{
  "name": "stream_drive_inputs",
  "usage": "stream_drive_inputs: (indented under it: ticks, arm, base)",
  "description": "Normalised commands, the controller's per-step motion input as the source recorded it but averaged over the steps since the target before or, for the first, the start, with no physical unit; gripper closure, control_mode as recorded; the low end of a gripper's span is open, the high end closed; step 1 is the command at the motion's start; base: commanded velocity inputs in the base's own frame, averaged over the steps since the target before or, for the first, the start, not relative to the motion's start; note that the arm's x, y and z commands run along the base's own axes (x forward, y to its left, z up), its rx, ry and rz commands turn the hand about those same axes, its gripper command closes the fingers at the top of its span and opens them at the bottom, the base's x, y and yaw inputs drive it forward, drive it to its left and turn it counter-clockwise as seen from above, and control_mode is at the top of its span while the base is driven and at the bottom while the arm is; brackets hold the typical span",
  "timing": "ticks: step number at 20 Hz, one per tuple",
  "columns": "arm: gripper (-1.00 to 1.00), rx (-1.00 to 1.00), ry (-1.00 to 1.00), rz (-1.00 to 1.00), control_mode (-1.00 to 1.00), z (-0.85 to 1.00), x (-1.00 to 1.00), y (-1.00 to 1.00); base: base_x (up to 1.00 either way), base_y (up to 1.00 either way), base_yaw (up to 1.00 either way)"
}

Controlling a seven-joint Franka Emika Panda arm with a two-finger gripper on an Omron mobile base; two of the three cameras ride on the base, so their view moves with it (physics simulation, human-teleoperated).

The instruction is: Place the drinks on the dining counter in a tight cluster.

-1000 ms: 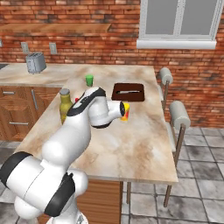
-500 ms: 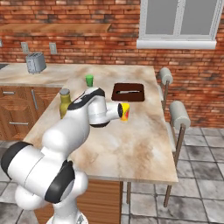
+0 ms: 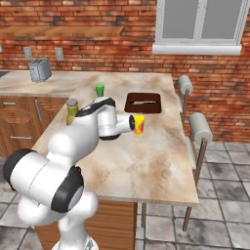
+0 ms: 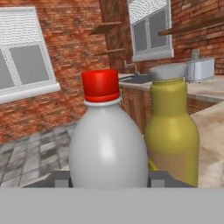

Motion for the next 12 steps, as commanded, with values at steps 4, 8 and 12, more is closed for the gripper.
stream_drive_inputs:
  ticks: [4, 8, 12]
  arm:
    - [1.0, -0.02, 0.0, 0.0, -1.0, -0.11, 0.31, 0.0]
    - [1.0, -0.02, 0.0, 0.0, -1.0, -0.03, 0.42, 0.0]
    - [1.0, 0.0, 0.0, 0.0, -1.0, -0.03, 0.16, 0.0]
  base:
    - [0.0, 0.0, 0.0]
    - [0.0, 0.0, 0.0]
    - [0.0, 0.0, 0.0]
